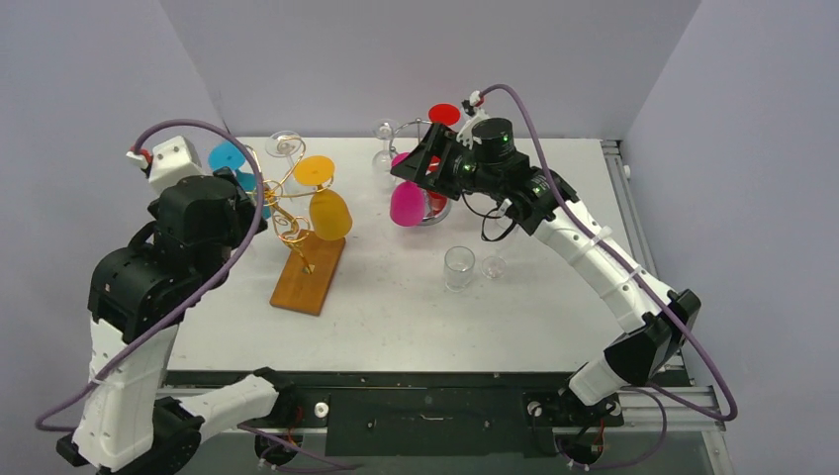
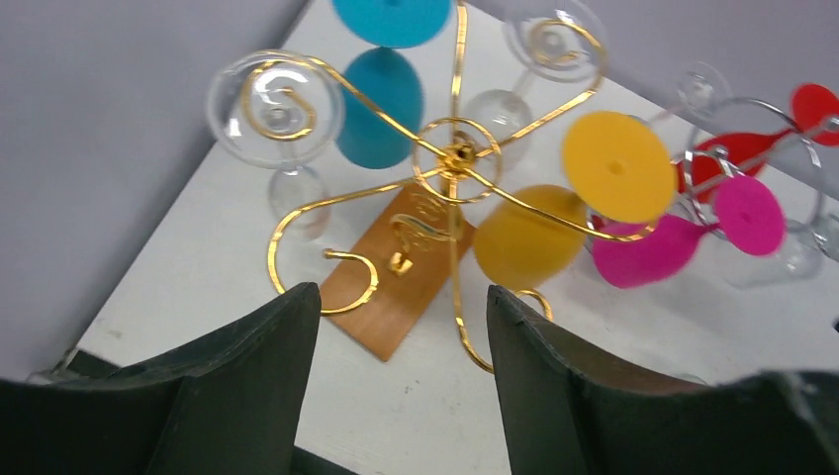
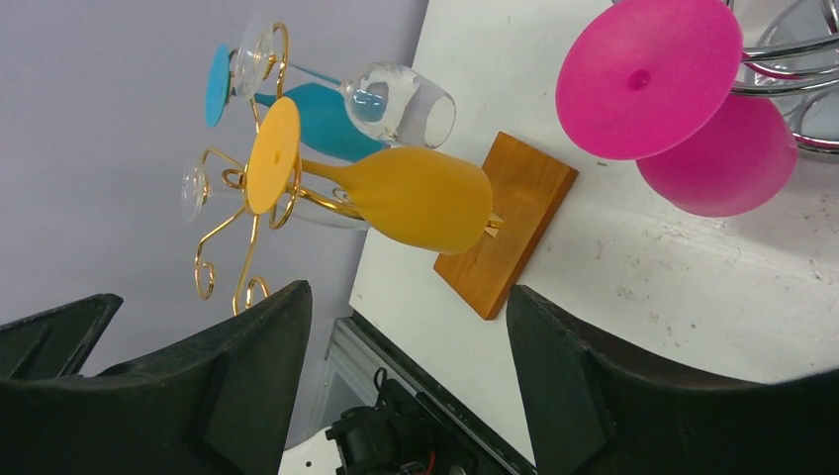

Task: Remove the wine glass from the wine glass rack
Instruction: Pick up the wine glass from the wine rack.

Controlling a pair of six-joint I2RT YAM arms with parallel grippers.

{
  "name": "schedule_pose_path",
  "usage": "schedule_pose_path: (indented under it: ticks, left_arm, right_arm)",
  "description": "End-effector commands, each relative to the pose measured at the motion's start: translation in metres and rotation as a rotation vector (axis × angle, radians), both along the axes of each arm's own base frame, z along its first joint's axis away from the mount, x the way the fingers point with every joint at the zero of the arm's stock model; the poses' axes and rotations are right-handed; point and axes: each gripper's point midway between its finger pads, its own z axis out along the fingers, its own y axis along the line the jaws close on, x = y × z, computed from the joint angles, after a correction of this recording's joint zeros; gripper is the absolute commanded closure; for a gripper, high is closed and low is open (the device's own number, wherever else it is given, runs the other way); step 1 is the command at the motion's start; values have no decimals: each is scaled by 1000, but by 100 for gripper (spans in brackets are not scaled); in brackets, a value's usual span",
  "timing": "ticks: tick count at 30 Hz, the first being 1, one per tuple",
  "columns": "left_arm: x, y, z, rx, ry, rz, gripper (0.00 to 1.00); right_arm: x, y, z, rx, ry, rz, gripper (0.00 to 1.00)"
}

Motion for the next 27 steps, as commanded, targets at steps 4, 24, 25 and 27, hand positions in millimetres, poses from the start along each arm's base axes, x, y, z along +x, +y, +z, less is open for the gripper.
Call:
schedule_pose_path:
  ticks: [4,24,25,27]
  left_arm:
    - [12,59,-18,-28,56,174,39]
    - [43,117,-15,-454,-172,194,46]
    - [44,118,-15,-461,-173,197,46]
    - [41,121,-17,-462,-167,222,47]
  right_arm:
    - [3,14,25,49,-54,46,33]
    - [-14,3,15,-4,-84,103,33]
    - [-15,-2,19,-7,-101,94,33]
    - [-17,-8,19,-16,-113,87,32]
